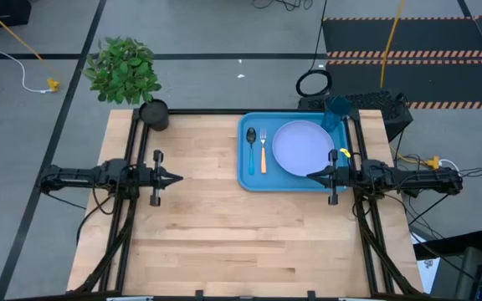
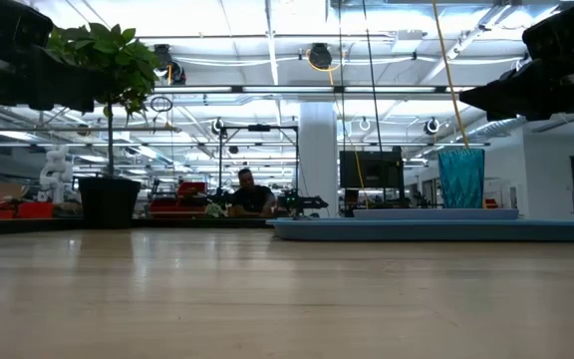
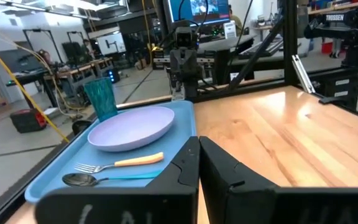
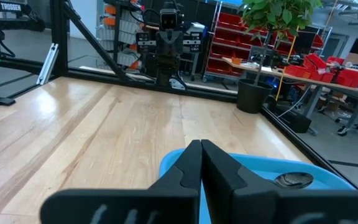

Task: Pick and place plate/cup/fork/spoon on tray
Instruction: Return to Home Position

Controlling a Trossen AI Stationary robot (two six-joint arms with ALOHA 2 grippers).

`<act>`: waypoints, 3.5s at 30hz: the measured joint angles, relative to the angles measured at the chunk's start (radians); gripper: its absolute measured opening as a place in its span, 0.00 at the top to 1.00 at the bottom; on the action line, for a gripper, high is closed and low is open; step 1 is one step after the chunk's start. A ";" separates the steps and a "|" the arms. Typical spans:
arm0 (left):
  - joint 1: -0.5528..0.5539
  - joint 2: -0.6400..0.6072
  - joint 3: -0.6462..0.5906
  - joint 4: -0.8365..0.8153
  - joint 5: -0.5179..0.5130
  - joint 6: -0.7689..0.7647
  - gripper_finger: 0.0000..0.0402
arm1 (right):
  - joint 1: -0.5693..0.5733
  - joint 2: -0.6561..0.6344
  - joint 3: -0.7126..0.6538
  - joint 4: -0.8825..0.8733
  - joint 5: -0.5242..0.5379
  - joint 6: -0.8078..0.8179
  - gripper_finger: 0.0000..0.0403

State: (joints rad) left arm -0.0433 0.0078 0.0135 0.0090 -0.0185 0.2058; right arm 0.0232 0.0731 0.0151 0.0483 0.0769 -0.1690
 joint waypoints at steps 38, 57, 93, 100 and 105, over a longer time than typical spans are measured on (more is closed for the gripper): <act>0.000 0.000 -0.001 0.003 -0.003 -0.003 0.91 | 0.000 0.000 0.000 0.000 0.000 0.000 1.00; 0.000 0.000 -0.001 0.003 -0.003 -0.002 0.91 | 0.000 0.000 0.000 0.000 0.000 0.000 1.00; 0.000 0.000 -0.001 0.003 -0.003 -0.003 0.91 | 0.000 0.000 0.000 0.000 0.000 0.000 1.00; 0.000 0.000 -0.001 0.003 -0.002 -0.004 0.91 | 0.000 0.000 0.000 0.000 0.000 0.000 1.00; 0.000 0.000 -0.001 0.003 -0.002 -0.003 0.91 | 0.000 0.000 0.000 0.000 0.000 0.000 1.00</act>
State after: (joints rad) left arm -0.0433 0.0082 0.0124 0.0116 -0.0208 0.2024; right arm 0.0231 0.0734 0.0148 0.0483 0.0768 -0.1691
